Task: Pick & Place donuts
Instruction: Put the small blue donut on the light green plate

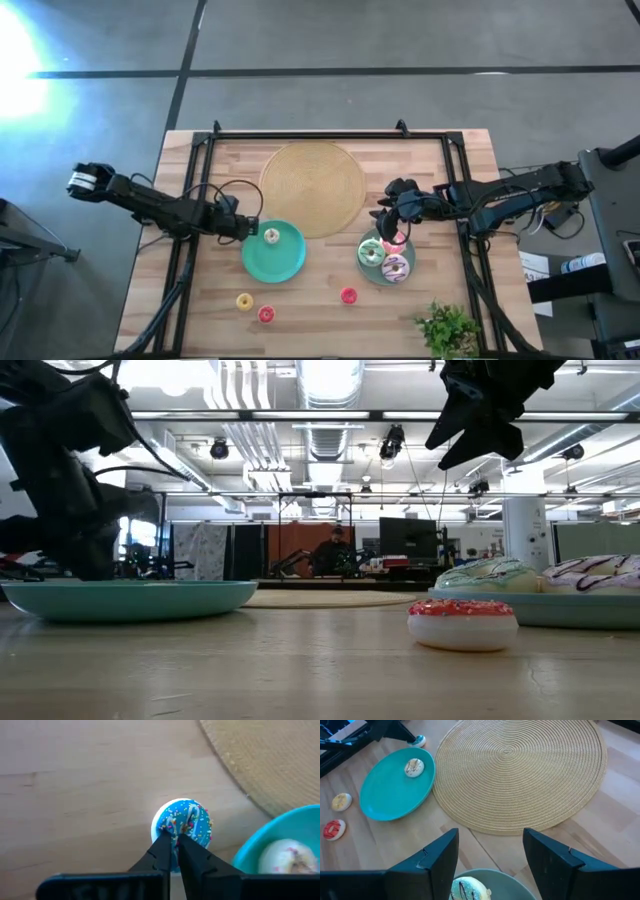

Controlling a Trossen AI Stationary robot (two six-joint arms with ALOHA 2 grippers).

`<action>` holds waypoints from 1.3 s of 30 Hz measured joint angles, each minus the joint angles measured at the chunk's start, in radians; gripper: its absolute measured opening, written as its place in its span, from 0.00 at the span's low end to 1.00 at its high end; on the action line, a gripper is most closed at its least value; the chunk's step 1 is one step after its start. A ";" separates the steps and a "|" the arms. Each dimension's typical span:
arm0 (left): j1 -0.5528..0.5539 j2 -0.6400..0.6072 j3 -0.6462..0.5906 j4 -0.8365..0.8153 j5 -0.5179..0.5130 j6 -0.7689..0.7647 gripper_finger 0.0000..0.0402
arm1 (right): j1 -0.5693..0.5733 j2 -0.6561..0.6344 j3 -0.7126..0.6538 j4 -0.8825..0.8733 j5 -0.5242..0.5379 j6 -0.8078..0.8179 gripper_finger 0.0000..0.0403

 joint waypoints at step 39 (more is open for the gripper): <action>-0.156 0.309 0.368 -0.139 0.249 0.177 0.20 | 0.000 0.000 -0.003 -0.002 -0.002 0.012 0.53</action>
